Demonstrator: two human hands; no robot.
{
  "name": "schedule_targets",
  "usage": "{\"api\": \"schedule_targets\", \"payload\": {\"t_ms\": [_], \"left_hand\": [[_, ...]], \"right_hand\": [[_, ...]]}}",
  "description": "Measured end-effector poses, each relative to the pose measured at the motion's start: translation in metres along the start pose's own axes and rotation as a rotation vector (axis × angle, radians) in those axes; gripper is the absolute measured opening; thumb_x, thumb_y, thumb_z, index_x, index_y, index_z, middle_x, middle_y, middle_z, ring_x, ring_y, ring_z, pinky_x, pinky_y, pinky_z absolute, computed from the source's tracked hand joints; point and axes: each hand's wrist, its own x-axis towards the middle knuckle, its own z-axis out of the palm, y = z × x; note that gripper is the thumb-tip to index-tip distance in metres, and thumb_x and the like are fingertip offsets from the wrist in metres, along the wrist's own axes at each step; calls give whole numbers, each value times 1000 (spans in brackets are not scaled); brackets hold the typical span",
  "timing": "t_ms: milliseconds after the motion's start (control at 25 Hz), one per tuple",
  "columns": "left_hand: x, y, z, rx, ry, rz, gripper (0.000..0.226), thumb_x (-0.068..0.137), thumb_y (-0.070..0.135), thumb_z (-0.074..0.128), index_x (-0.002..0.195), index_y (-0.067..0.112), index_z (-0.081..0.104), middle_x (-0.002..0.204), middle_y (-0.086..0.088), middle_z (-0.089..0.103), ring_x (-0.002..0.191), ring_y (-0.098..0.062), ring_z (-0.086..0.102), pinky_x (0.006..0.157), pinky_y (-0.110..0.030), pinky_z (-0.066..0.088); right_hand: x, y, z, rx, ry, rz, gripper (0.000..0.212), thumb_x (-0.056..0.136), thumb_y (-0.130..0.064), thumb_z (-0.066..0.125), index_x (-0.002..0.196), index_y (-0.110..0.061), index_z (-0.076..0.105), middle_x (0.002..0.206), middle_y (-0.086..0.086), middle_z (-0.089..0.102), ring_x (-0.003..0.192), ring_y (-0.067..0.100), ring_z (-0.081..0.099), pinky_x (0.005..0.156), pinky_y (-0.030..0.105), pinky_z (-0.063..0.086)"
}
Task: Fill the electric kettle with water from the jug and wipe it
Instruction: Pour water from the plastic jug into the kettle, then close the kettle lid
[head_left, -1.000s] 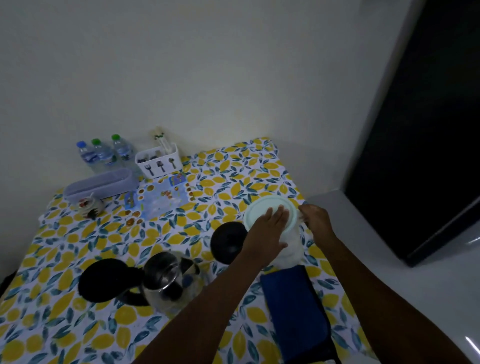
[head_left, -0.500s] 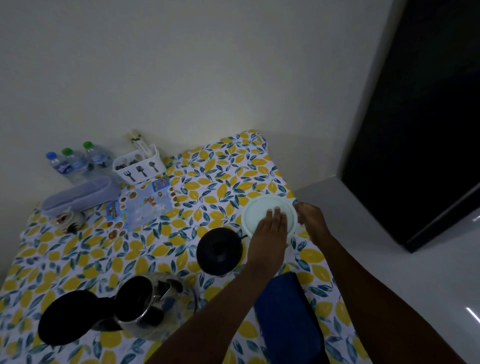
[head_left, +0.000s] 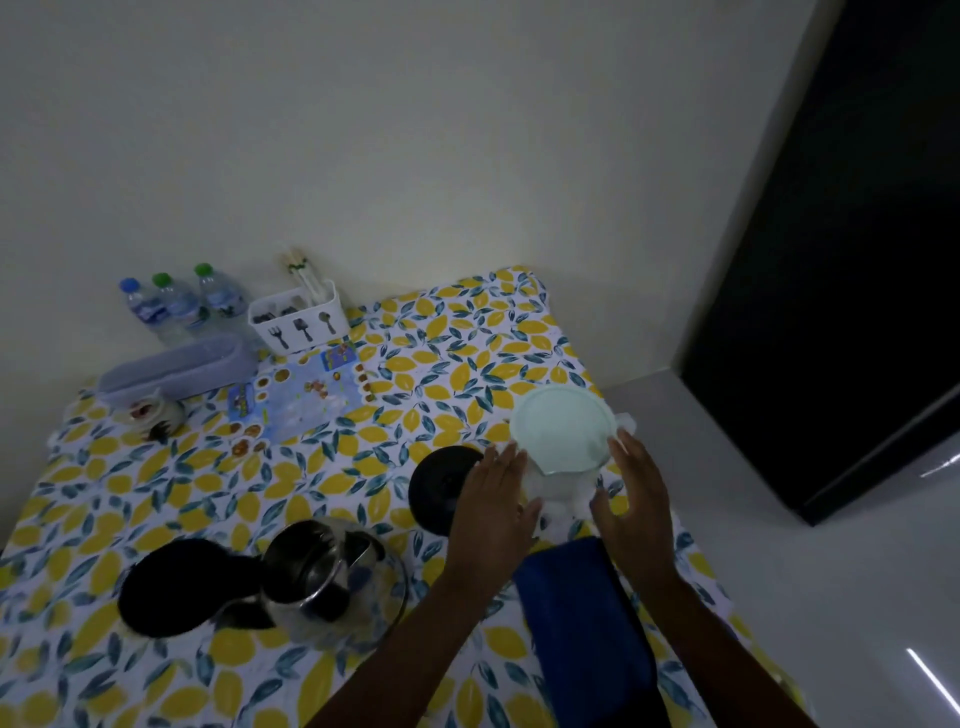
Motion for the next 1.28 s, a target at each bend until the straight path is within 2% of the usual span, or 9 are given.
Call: {"api": "schedule_targets", "payload": {"t_ms": [200, 400, 600, 720, 800, 880, 960, 1080, 1280], "left_hand": [[-75, -55, -46, -18, 91, -62, 47, 98, 36, 48, 141, 19, 44, 151, 0, 42, 144, -12, 18, 118, -36, 17], [-132, -111, -100, 69, 140, -154, 45, 100, 33, 43, 141, 17, 42, 152, -4, 41, 145, -23, 28, 119, -36, 9], [-178, -169, -151, 182, 352, -279, 45, 94, 24, 56, 137, 15, 47, 152, -11, 39, 146, -33, 24, 117, -55, 22], [-203, -193, -164, -47, 450, -476, 71, 90, 36, 58, 149, 14, 24, 159, -14, 23, 147, -31, 18, 116, -48, 23], [-209, -199, -167, -407, 404, -576, 83, 87, 45, 57, 151, 20, 12, 161, -7, 19, 147, -25, 22, 118, -44, 29], [-204, -201, -170, -520, 380, -502, 82, 87, 46, 60, 151, 29, 12, 159, 2, 24, 142, -15, 33, 109, -36, 42], [-186, -196, -173, -470, 328, -320, 76, 89, 41, 61, 149, 36, 16, 157, 12, 24, 138, 0, 30, 107, -20, 40], [-157, -180, -166, -267, 152, -70, 68, 93, 30, 59, 150, 24, 23, 158, 6, 20, 147, -12, 14, 117, -32, 24], [-136, -176, -144, 89, -187, 26, 57, 100, 42, 37, 149, 17, 25, 161, 2, 19, 150, -22, 6, 121, -40, 12]], "right_hand": [[-67, -60, 43, -92, -212, -135, 84, 83, -32, 71, 150, -19, 21, 158, 1, 25, 146, 14, 19, 114, 39, 30], [-106, -124, 108, -140, -512, -238, 103, 79, -68, 52, 150, -25, -9, 162, -3, -4, 148, 11, -9, 118, 42, 9], [-121, -170, 155, -187, -610, -260, 112, 78, -62, 62, 145, -27, -21, 157, -8, -18, 145, 11, -20, 120, 41, 0], [-124, -185, 167, -127, -622, -151, 116, 75, -50, 73, 149, -18, -10, 159, -3, -13, 148, 15, -9, 120, 38, 8], [-124, -189, 168, -60, -598, -61, 118, 73, -38, 80, 150, -18, -7, 160, -2, -9, 148, 16, 1, 118, 35, 20], [-121, -188, 167, -20, -595, -10, 119, 72, -36, 81, 150, -20, -6, 158, -7, -8, 147, 14, 6, 116, 32, 24], [-120, -186, 164, -6, -600, 0, 116, 72, -35, 81, 150, -18, -3, 156, -8, -7, 148, 15, 8, 117, 31, 21], [-119, -182, 160, -12, -610, -48, 112, 72, -34, 81, 151, -13, 4, 158, -1, -1, 148, 20, 9, 118, 35, 24], [-111, -182, 159, -37, -635, -73, 109, 74, -35, 79, 151, -13, 5, 161, 4, 5, 149, 20, 8, 117, 32, 21]]}}
